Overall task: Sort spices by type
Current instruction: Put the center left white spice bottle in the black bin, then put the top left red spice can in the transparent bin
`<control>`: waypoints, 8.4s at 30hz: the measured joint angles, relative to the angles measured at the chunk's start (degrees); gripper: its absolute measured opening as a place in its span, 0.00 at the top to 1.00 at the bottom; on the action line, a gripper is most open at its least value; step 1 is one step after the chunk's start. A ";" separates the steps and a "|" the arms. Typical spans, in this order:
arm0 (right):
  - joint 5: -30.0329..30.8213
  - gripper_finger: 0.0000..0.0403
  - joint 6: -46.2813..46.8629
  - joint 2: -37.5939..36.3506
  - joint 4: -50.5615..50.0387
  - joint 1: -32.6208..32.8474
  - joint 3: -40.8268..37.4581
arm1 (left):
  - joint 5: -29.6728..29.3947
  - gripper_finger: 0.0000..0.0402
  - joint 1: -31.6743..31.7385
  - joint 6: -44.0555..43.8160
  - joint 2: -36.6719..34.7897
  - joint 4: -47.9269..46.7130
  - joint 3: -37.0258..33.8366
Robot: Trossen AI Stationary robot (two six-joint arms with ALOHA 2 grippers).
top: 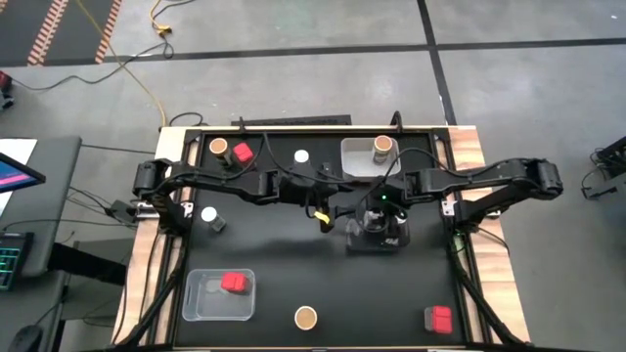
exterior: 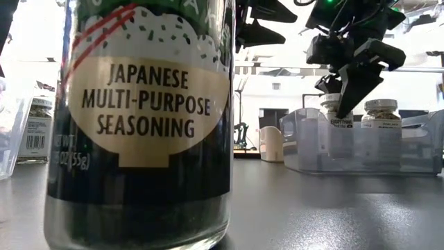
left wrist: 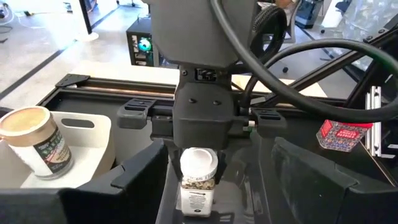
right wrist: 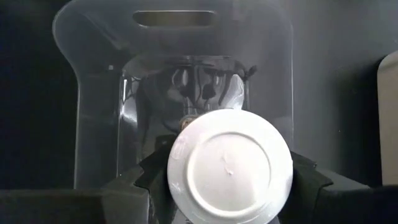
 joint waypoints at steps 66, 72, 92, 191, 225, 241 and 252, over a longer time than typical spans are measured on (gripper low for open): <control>0.38 0.41 0.66 -0.33 -0.74 0.13 -1.90 | -0.06 0.32 -0.15 -0.17 -0.02 0.00 0.00; 0.09 0.33 0.85 -0.33 -0.74 0.11 -1.90 | -0.07 0.32 -0.15 -0.18 -0.02 0.00 0.00; 0.26 0.26 -2.19 -1.21 -14.74 -1.63 11.97 | -0.08 0.32 -0.17 -0.20 -0.02 -0.33 -0.01; 3.50 0.26 29.48 -28.17 -12.94 -9.75 6.54 | -8.24 0.35 21.64 8.53 -37.16 -64.57 -10.54; 3.45 0.26 28.26 -28.17 -12.96 -9.75 6.54 | -4.12 0.35 56.92 8.64 -11.91 -80.17 4.13; 3.43 0.26 28.24 -28.17 -13.09 -9.73 6.54 | -1.23 0.35 59.92 7.00 -9.16 -80.86 3.50; 3.43 0.26 28.24 -28.17 -13.09 -9.74 6.54 | -1.50 0.35 59.98 6.23 -9.18 -80.95 3.50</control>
